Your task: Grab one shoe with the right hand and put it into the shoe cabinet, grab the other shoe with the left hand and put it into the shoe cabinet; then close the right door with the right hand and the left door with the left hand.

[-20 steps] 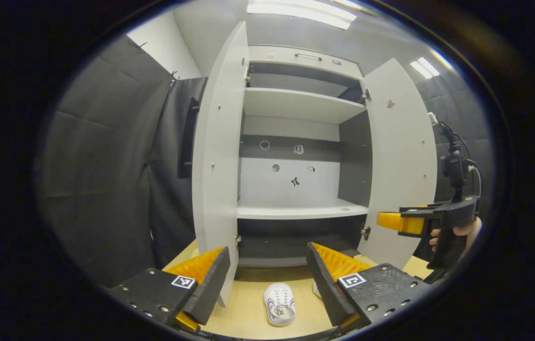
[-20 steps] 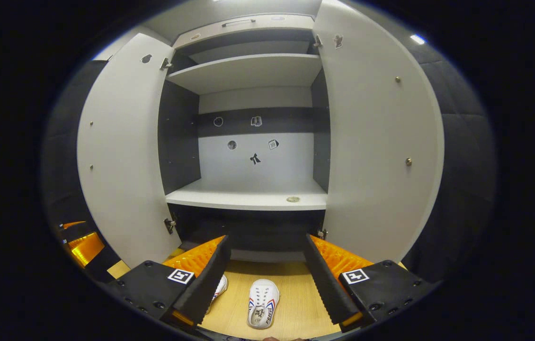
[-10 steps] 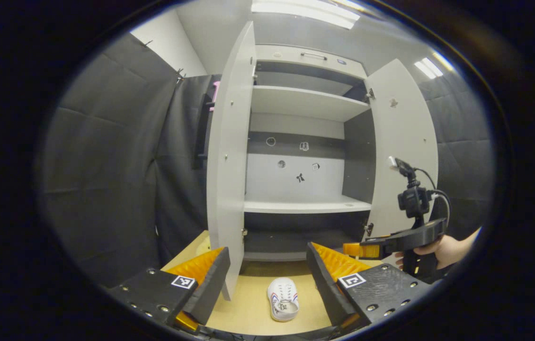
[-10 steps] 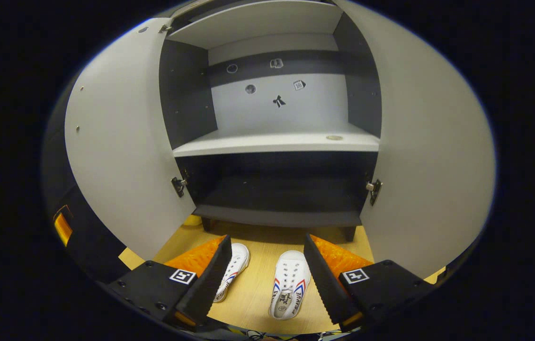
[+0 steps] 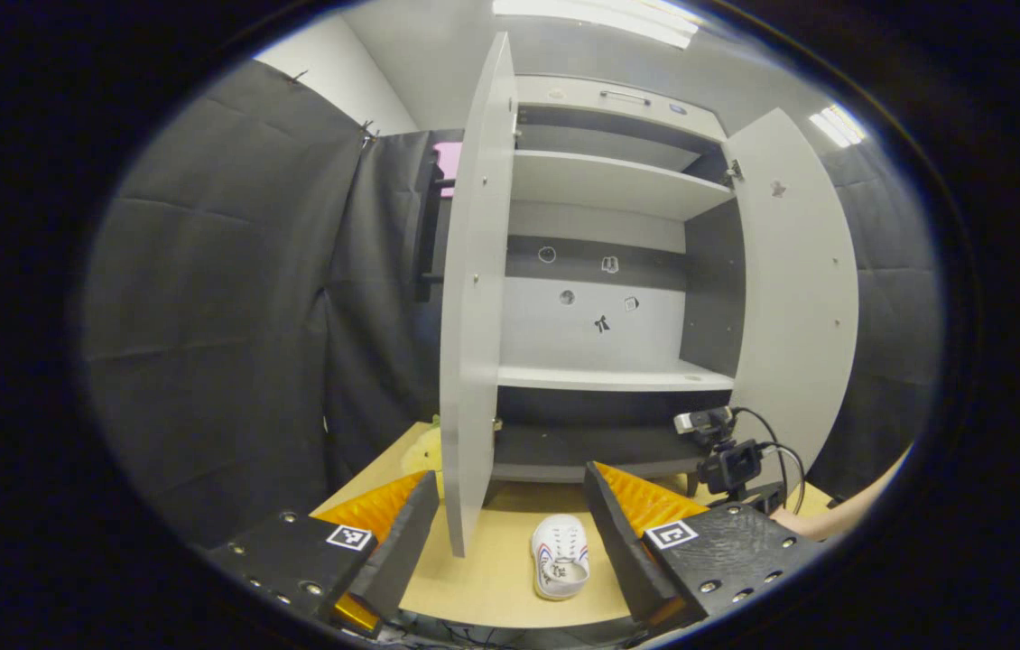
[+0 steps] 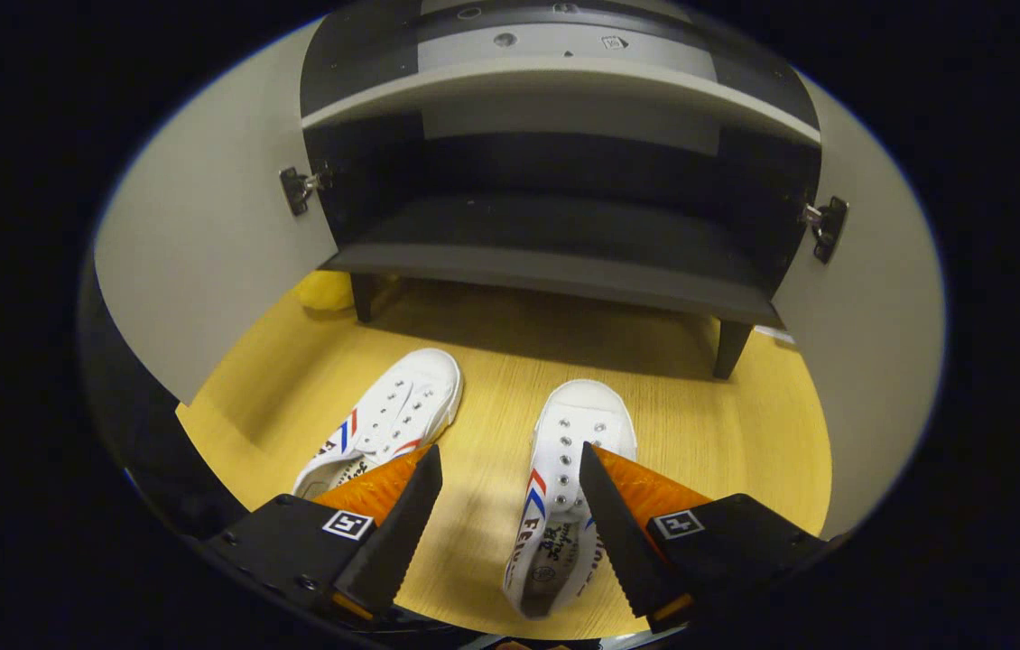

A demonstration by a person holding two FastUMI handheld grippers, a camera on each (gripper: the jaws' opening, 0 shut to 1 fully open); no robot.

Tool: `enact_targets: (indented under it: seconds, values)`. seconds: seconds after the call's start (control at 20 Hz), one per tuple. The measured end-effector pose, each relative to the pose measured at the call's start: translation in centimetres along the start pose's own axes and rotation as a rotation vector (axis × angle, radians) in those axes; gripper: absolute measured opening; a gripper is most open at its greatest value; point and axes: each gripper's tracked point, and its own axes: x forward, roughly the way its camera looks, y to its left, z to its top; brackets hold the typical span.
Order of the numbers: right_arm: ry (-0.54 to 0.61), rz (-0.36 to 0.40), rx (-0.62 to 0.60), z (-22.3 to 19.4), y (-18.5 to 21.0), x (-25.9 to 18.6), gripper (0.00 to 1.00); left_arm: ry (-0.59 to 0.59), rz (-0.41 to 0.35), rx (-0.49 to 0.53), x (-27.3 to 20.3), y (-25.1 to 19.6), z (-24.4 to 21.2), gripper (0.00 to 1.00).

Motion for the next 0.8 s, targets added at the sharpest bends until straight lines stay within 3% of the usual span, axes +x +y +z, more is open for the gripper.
enact_targets:
  seconds: [0.25, 0.3, 0.45, 0.55, 0.6, 0.65, 0.8]
  values:
    - [0.088, -0.070, -0.039, -2.9, -1.1, 2.9, 0.94, 0.036, 0.029, -0.009, -0.3, 0.5, -1.3, 0.93]
    - [0.092, -0.071, -0.060, -3.1, -1.1, 3.1, 0.97, 0.039, 0.033, -0.010, -0.4, 0.6, -1.4, 0.93]
    - [0.108, -0.119, -0.165, -3.9, -1.5, 4.3, 0.94, 0.039, 0.036, -0.009, -0.4, 0.5, -1.4, 0.93]
    - [0.111, -0.195, -0.247, -3.8, -2.3, 4.6, 0.79, 0.036, 0.033, -0.006, -0.4, 0.4, -1.3, 0.93]
    - [0.113, -0.219, -0.270, -4.0, -2.4, 4.6, 0.64, 0.033, 0.030, -0.003, -0.4, 0.3, -1.2, 0.93]
    - [0.103, -0.257, -0.303, -3.8, -2.7, 4.5, 0.55, 0.032, 0.028, -0.001, -0.4, 0.1, -1.1, 0.93]
    - [0.109, -0.273, -0.334, -3.8, -2.8, 4.2, 0.34, 0.025, 0.023, 0.010, -0.5, -0.1, -0.9, 0.93]
